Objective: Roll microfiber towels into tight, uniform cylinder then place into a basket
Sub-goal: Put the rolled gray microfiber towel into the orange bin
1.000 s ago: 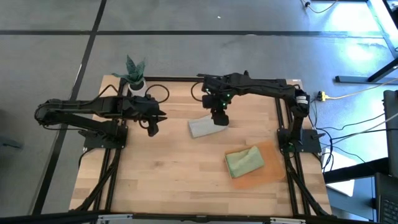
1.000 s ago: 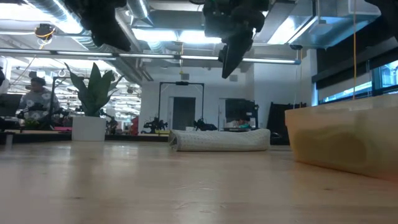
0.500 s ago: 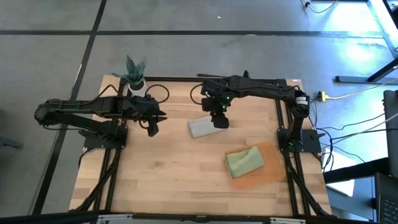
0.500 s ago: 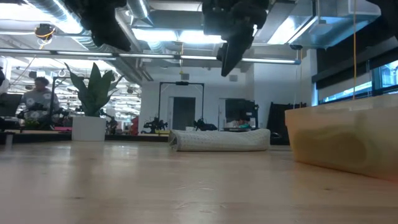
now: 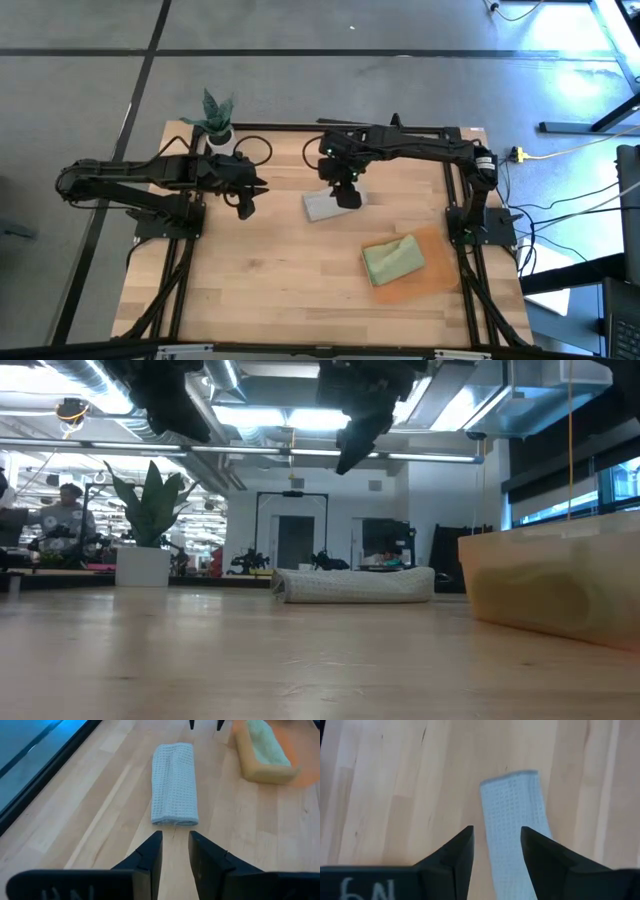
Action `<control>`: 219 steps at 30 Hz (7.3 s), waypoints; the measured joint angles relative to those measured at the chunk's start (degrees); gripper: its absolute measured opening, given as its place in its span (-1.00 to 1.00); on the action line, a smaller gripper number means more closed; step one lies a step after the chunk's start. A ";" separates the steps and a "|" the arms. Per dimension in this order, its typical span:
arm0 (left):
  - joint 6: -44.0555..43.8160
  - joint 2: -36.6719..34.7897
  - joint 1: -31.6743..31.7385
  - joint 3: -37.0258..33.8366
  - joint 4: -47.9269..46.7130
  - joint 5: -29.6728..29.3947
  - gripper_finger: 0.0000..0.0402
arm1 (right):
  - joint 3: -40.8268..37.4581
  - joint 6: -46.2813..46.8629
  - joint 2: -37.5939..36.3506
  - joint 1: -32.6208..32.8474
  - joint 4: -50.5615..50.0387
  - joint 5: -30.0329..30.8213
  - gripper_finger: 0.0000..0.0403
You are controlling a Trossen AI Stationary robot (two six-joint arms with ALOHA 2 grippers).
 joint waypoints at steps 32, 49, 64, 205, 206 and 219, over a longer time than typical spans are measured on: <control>0.00 0.02 0.00 0.02 0.00 0.02 -0.58 | -0.04 -1.58 6.19 -0.34 2.46 -3.99 0.94; 0.00 0.01 0.00 0.04 0.00 0.01 -0.58 | -0.04 -4.66 14.77 -3.03 1.27 1.68 0.99; 0.00 0.01 0.00 0.04 0.00 0.02 -0.58 | -0.05 -7.54 18.12 -3.91 2.13 3.38 0.99; 19.65 11.15 -21.38 0.08 34.03 2.01 -0.58 | -28.72 40.54 -21.46 49.59 -5.06 12.24 -0.78; 19.64 11.13 -21.40 0.09 34.68 2.01 -0.58 | -30.26 40.16 -21.44 49.66 -3.54 11.06 -0.78; 19.41 11.15 -21.43 0.09 40.26 1.73 -0.58 | -43.78 32.92 -21.46 47.99 11.91 9.55 -0.78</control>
